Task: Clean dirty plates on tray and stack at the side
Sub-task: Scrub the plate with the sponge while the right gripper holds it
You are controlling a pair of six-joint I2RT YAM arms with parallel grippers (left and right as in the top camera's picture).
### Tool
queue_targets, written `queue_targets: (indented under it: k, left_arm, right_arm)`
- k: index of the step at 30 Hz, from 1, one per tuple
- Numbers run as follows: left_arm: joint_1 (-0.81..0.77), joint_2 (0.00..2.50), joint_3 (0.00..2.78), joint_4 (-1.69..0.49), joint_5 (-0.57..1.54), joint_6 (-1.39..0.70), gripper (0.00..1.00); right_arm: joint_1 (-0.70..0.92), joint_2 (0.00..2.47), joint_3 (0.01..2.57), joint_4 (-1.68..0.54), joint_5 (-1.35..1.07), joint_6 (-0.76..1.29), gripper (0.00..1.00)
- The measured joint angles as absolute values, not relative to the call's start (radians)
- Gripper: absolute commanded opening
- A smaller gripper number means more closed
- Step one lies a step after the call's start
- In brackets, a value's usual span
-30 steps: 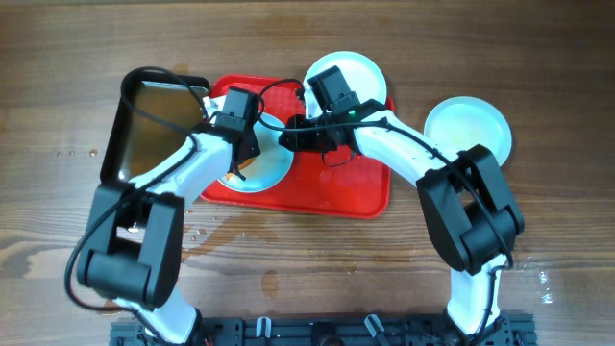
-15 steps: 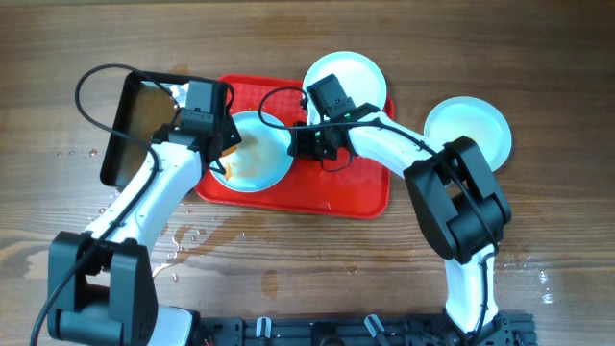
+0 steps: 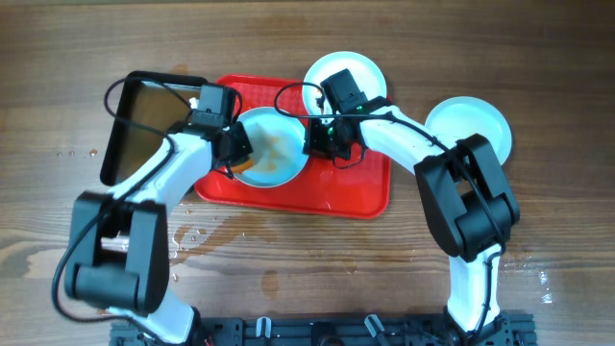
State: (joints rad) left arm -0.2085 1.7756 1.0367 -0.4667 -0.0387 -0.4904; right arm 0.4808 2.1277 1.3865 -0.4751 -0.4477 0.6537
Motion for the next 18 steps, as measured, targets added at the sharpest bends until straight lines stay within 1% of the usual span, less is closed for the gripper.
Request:
queue_targets:
  k: [3, 8, 11, 18]
  left_arm:
    - [-0.210, 1.826, 1.038, -0.455, -0.036, -0.490, 0.04]
    - [-0.234, 1.843, 1.054, -0.445, -0.054, -0.490, 0.04]
    - [-0.272, 1.851, 1.054, -0.406, -0.082, -0.489, 0.04]
    - [-0.383, 1.874, 1.053, -0.297, -0.099, -0.396, 0.04]
  right_arm:
    - [0.482, 2.126, 1.386, -0.476, -0.440, 0.653, 0.04]
    - [0.481, 2.124, 1.386, -0.479, -0.430, 0.654, 0.04]
    - [0.475, 2.121, 1.386, -0.481, -0.413, 0.654, 0.04]
    - [0.466, 2.119, 1.386, -0.483, -0.403, 0.654, 0.05]
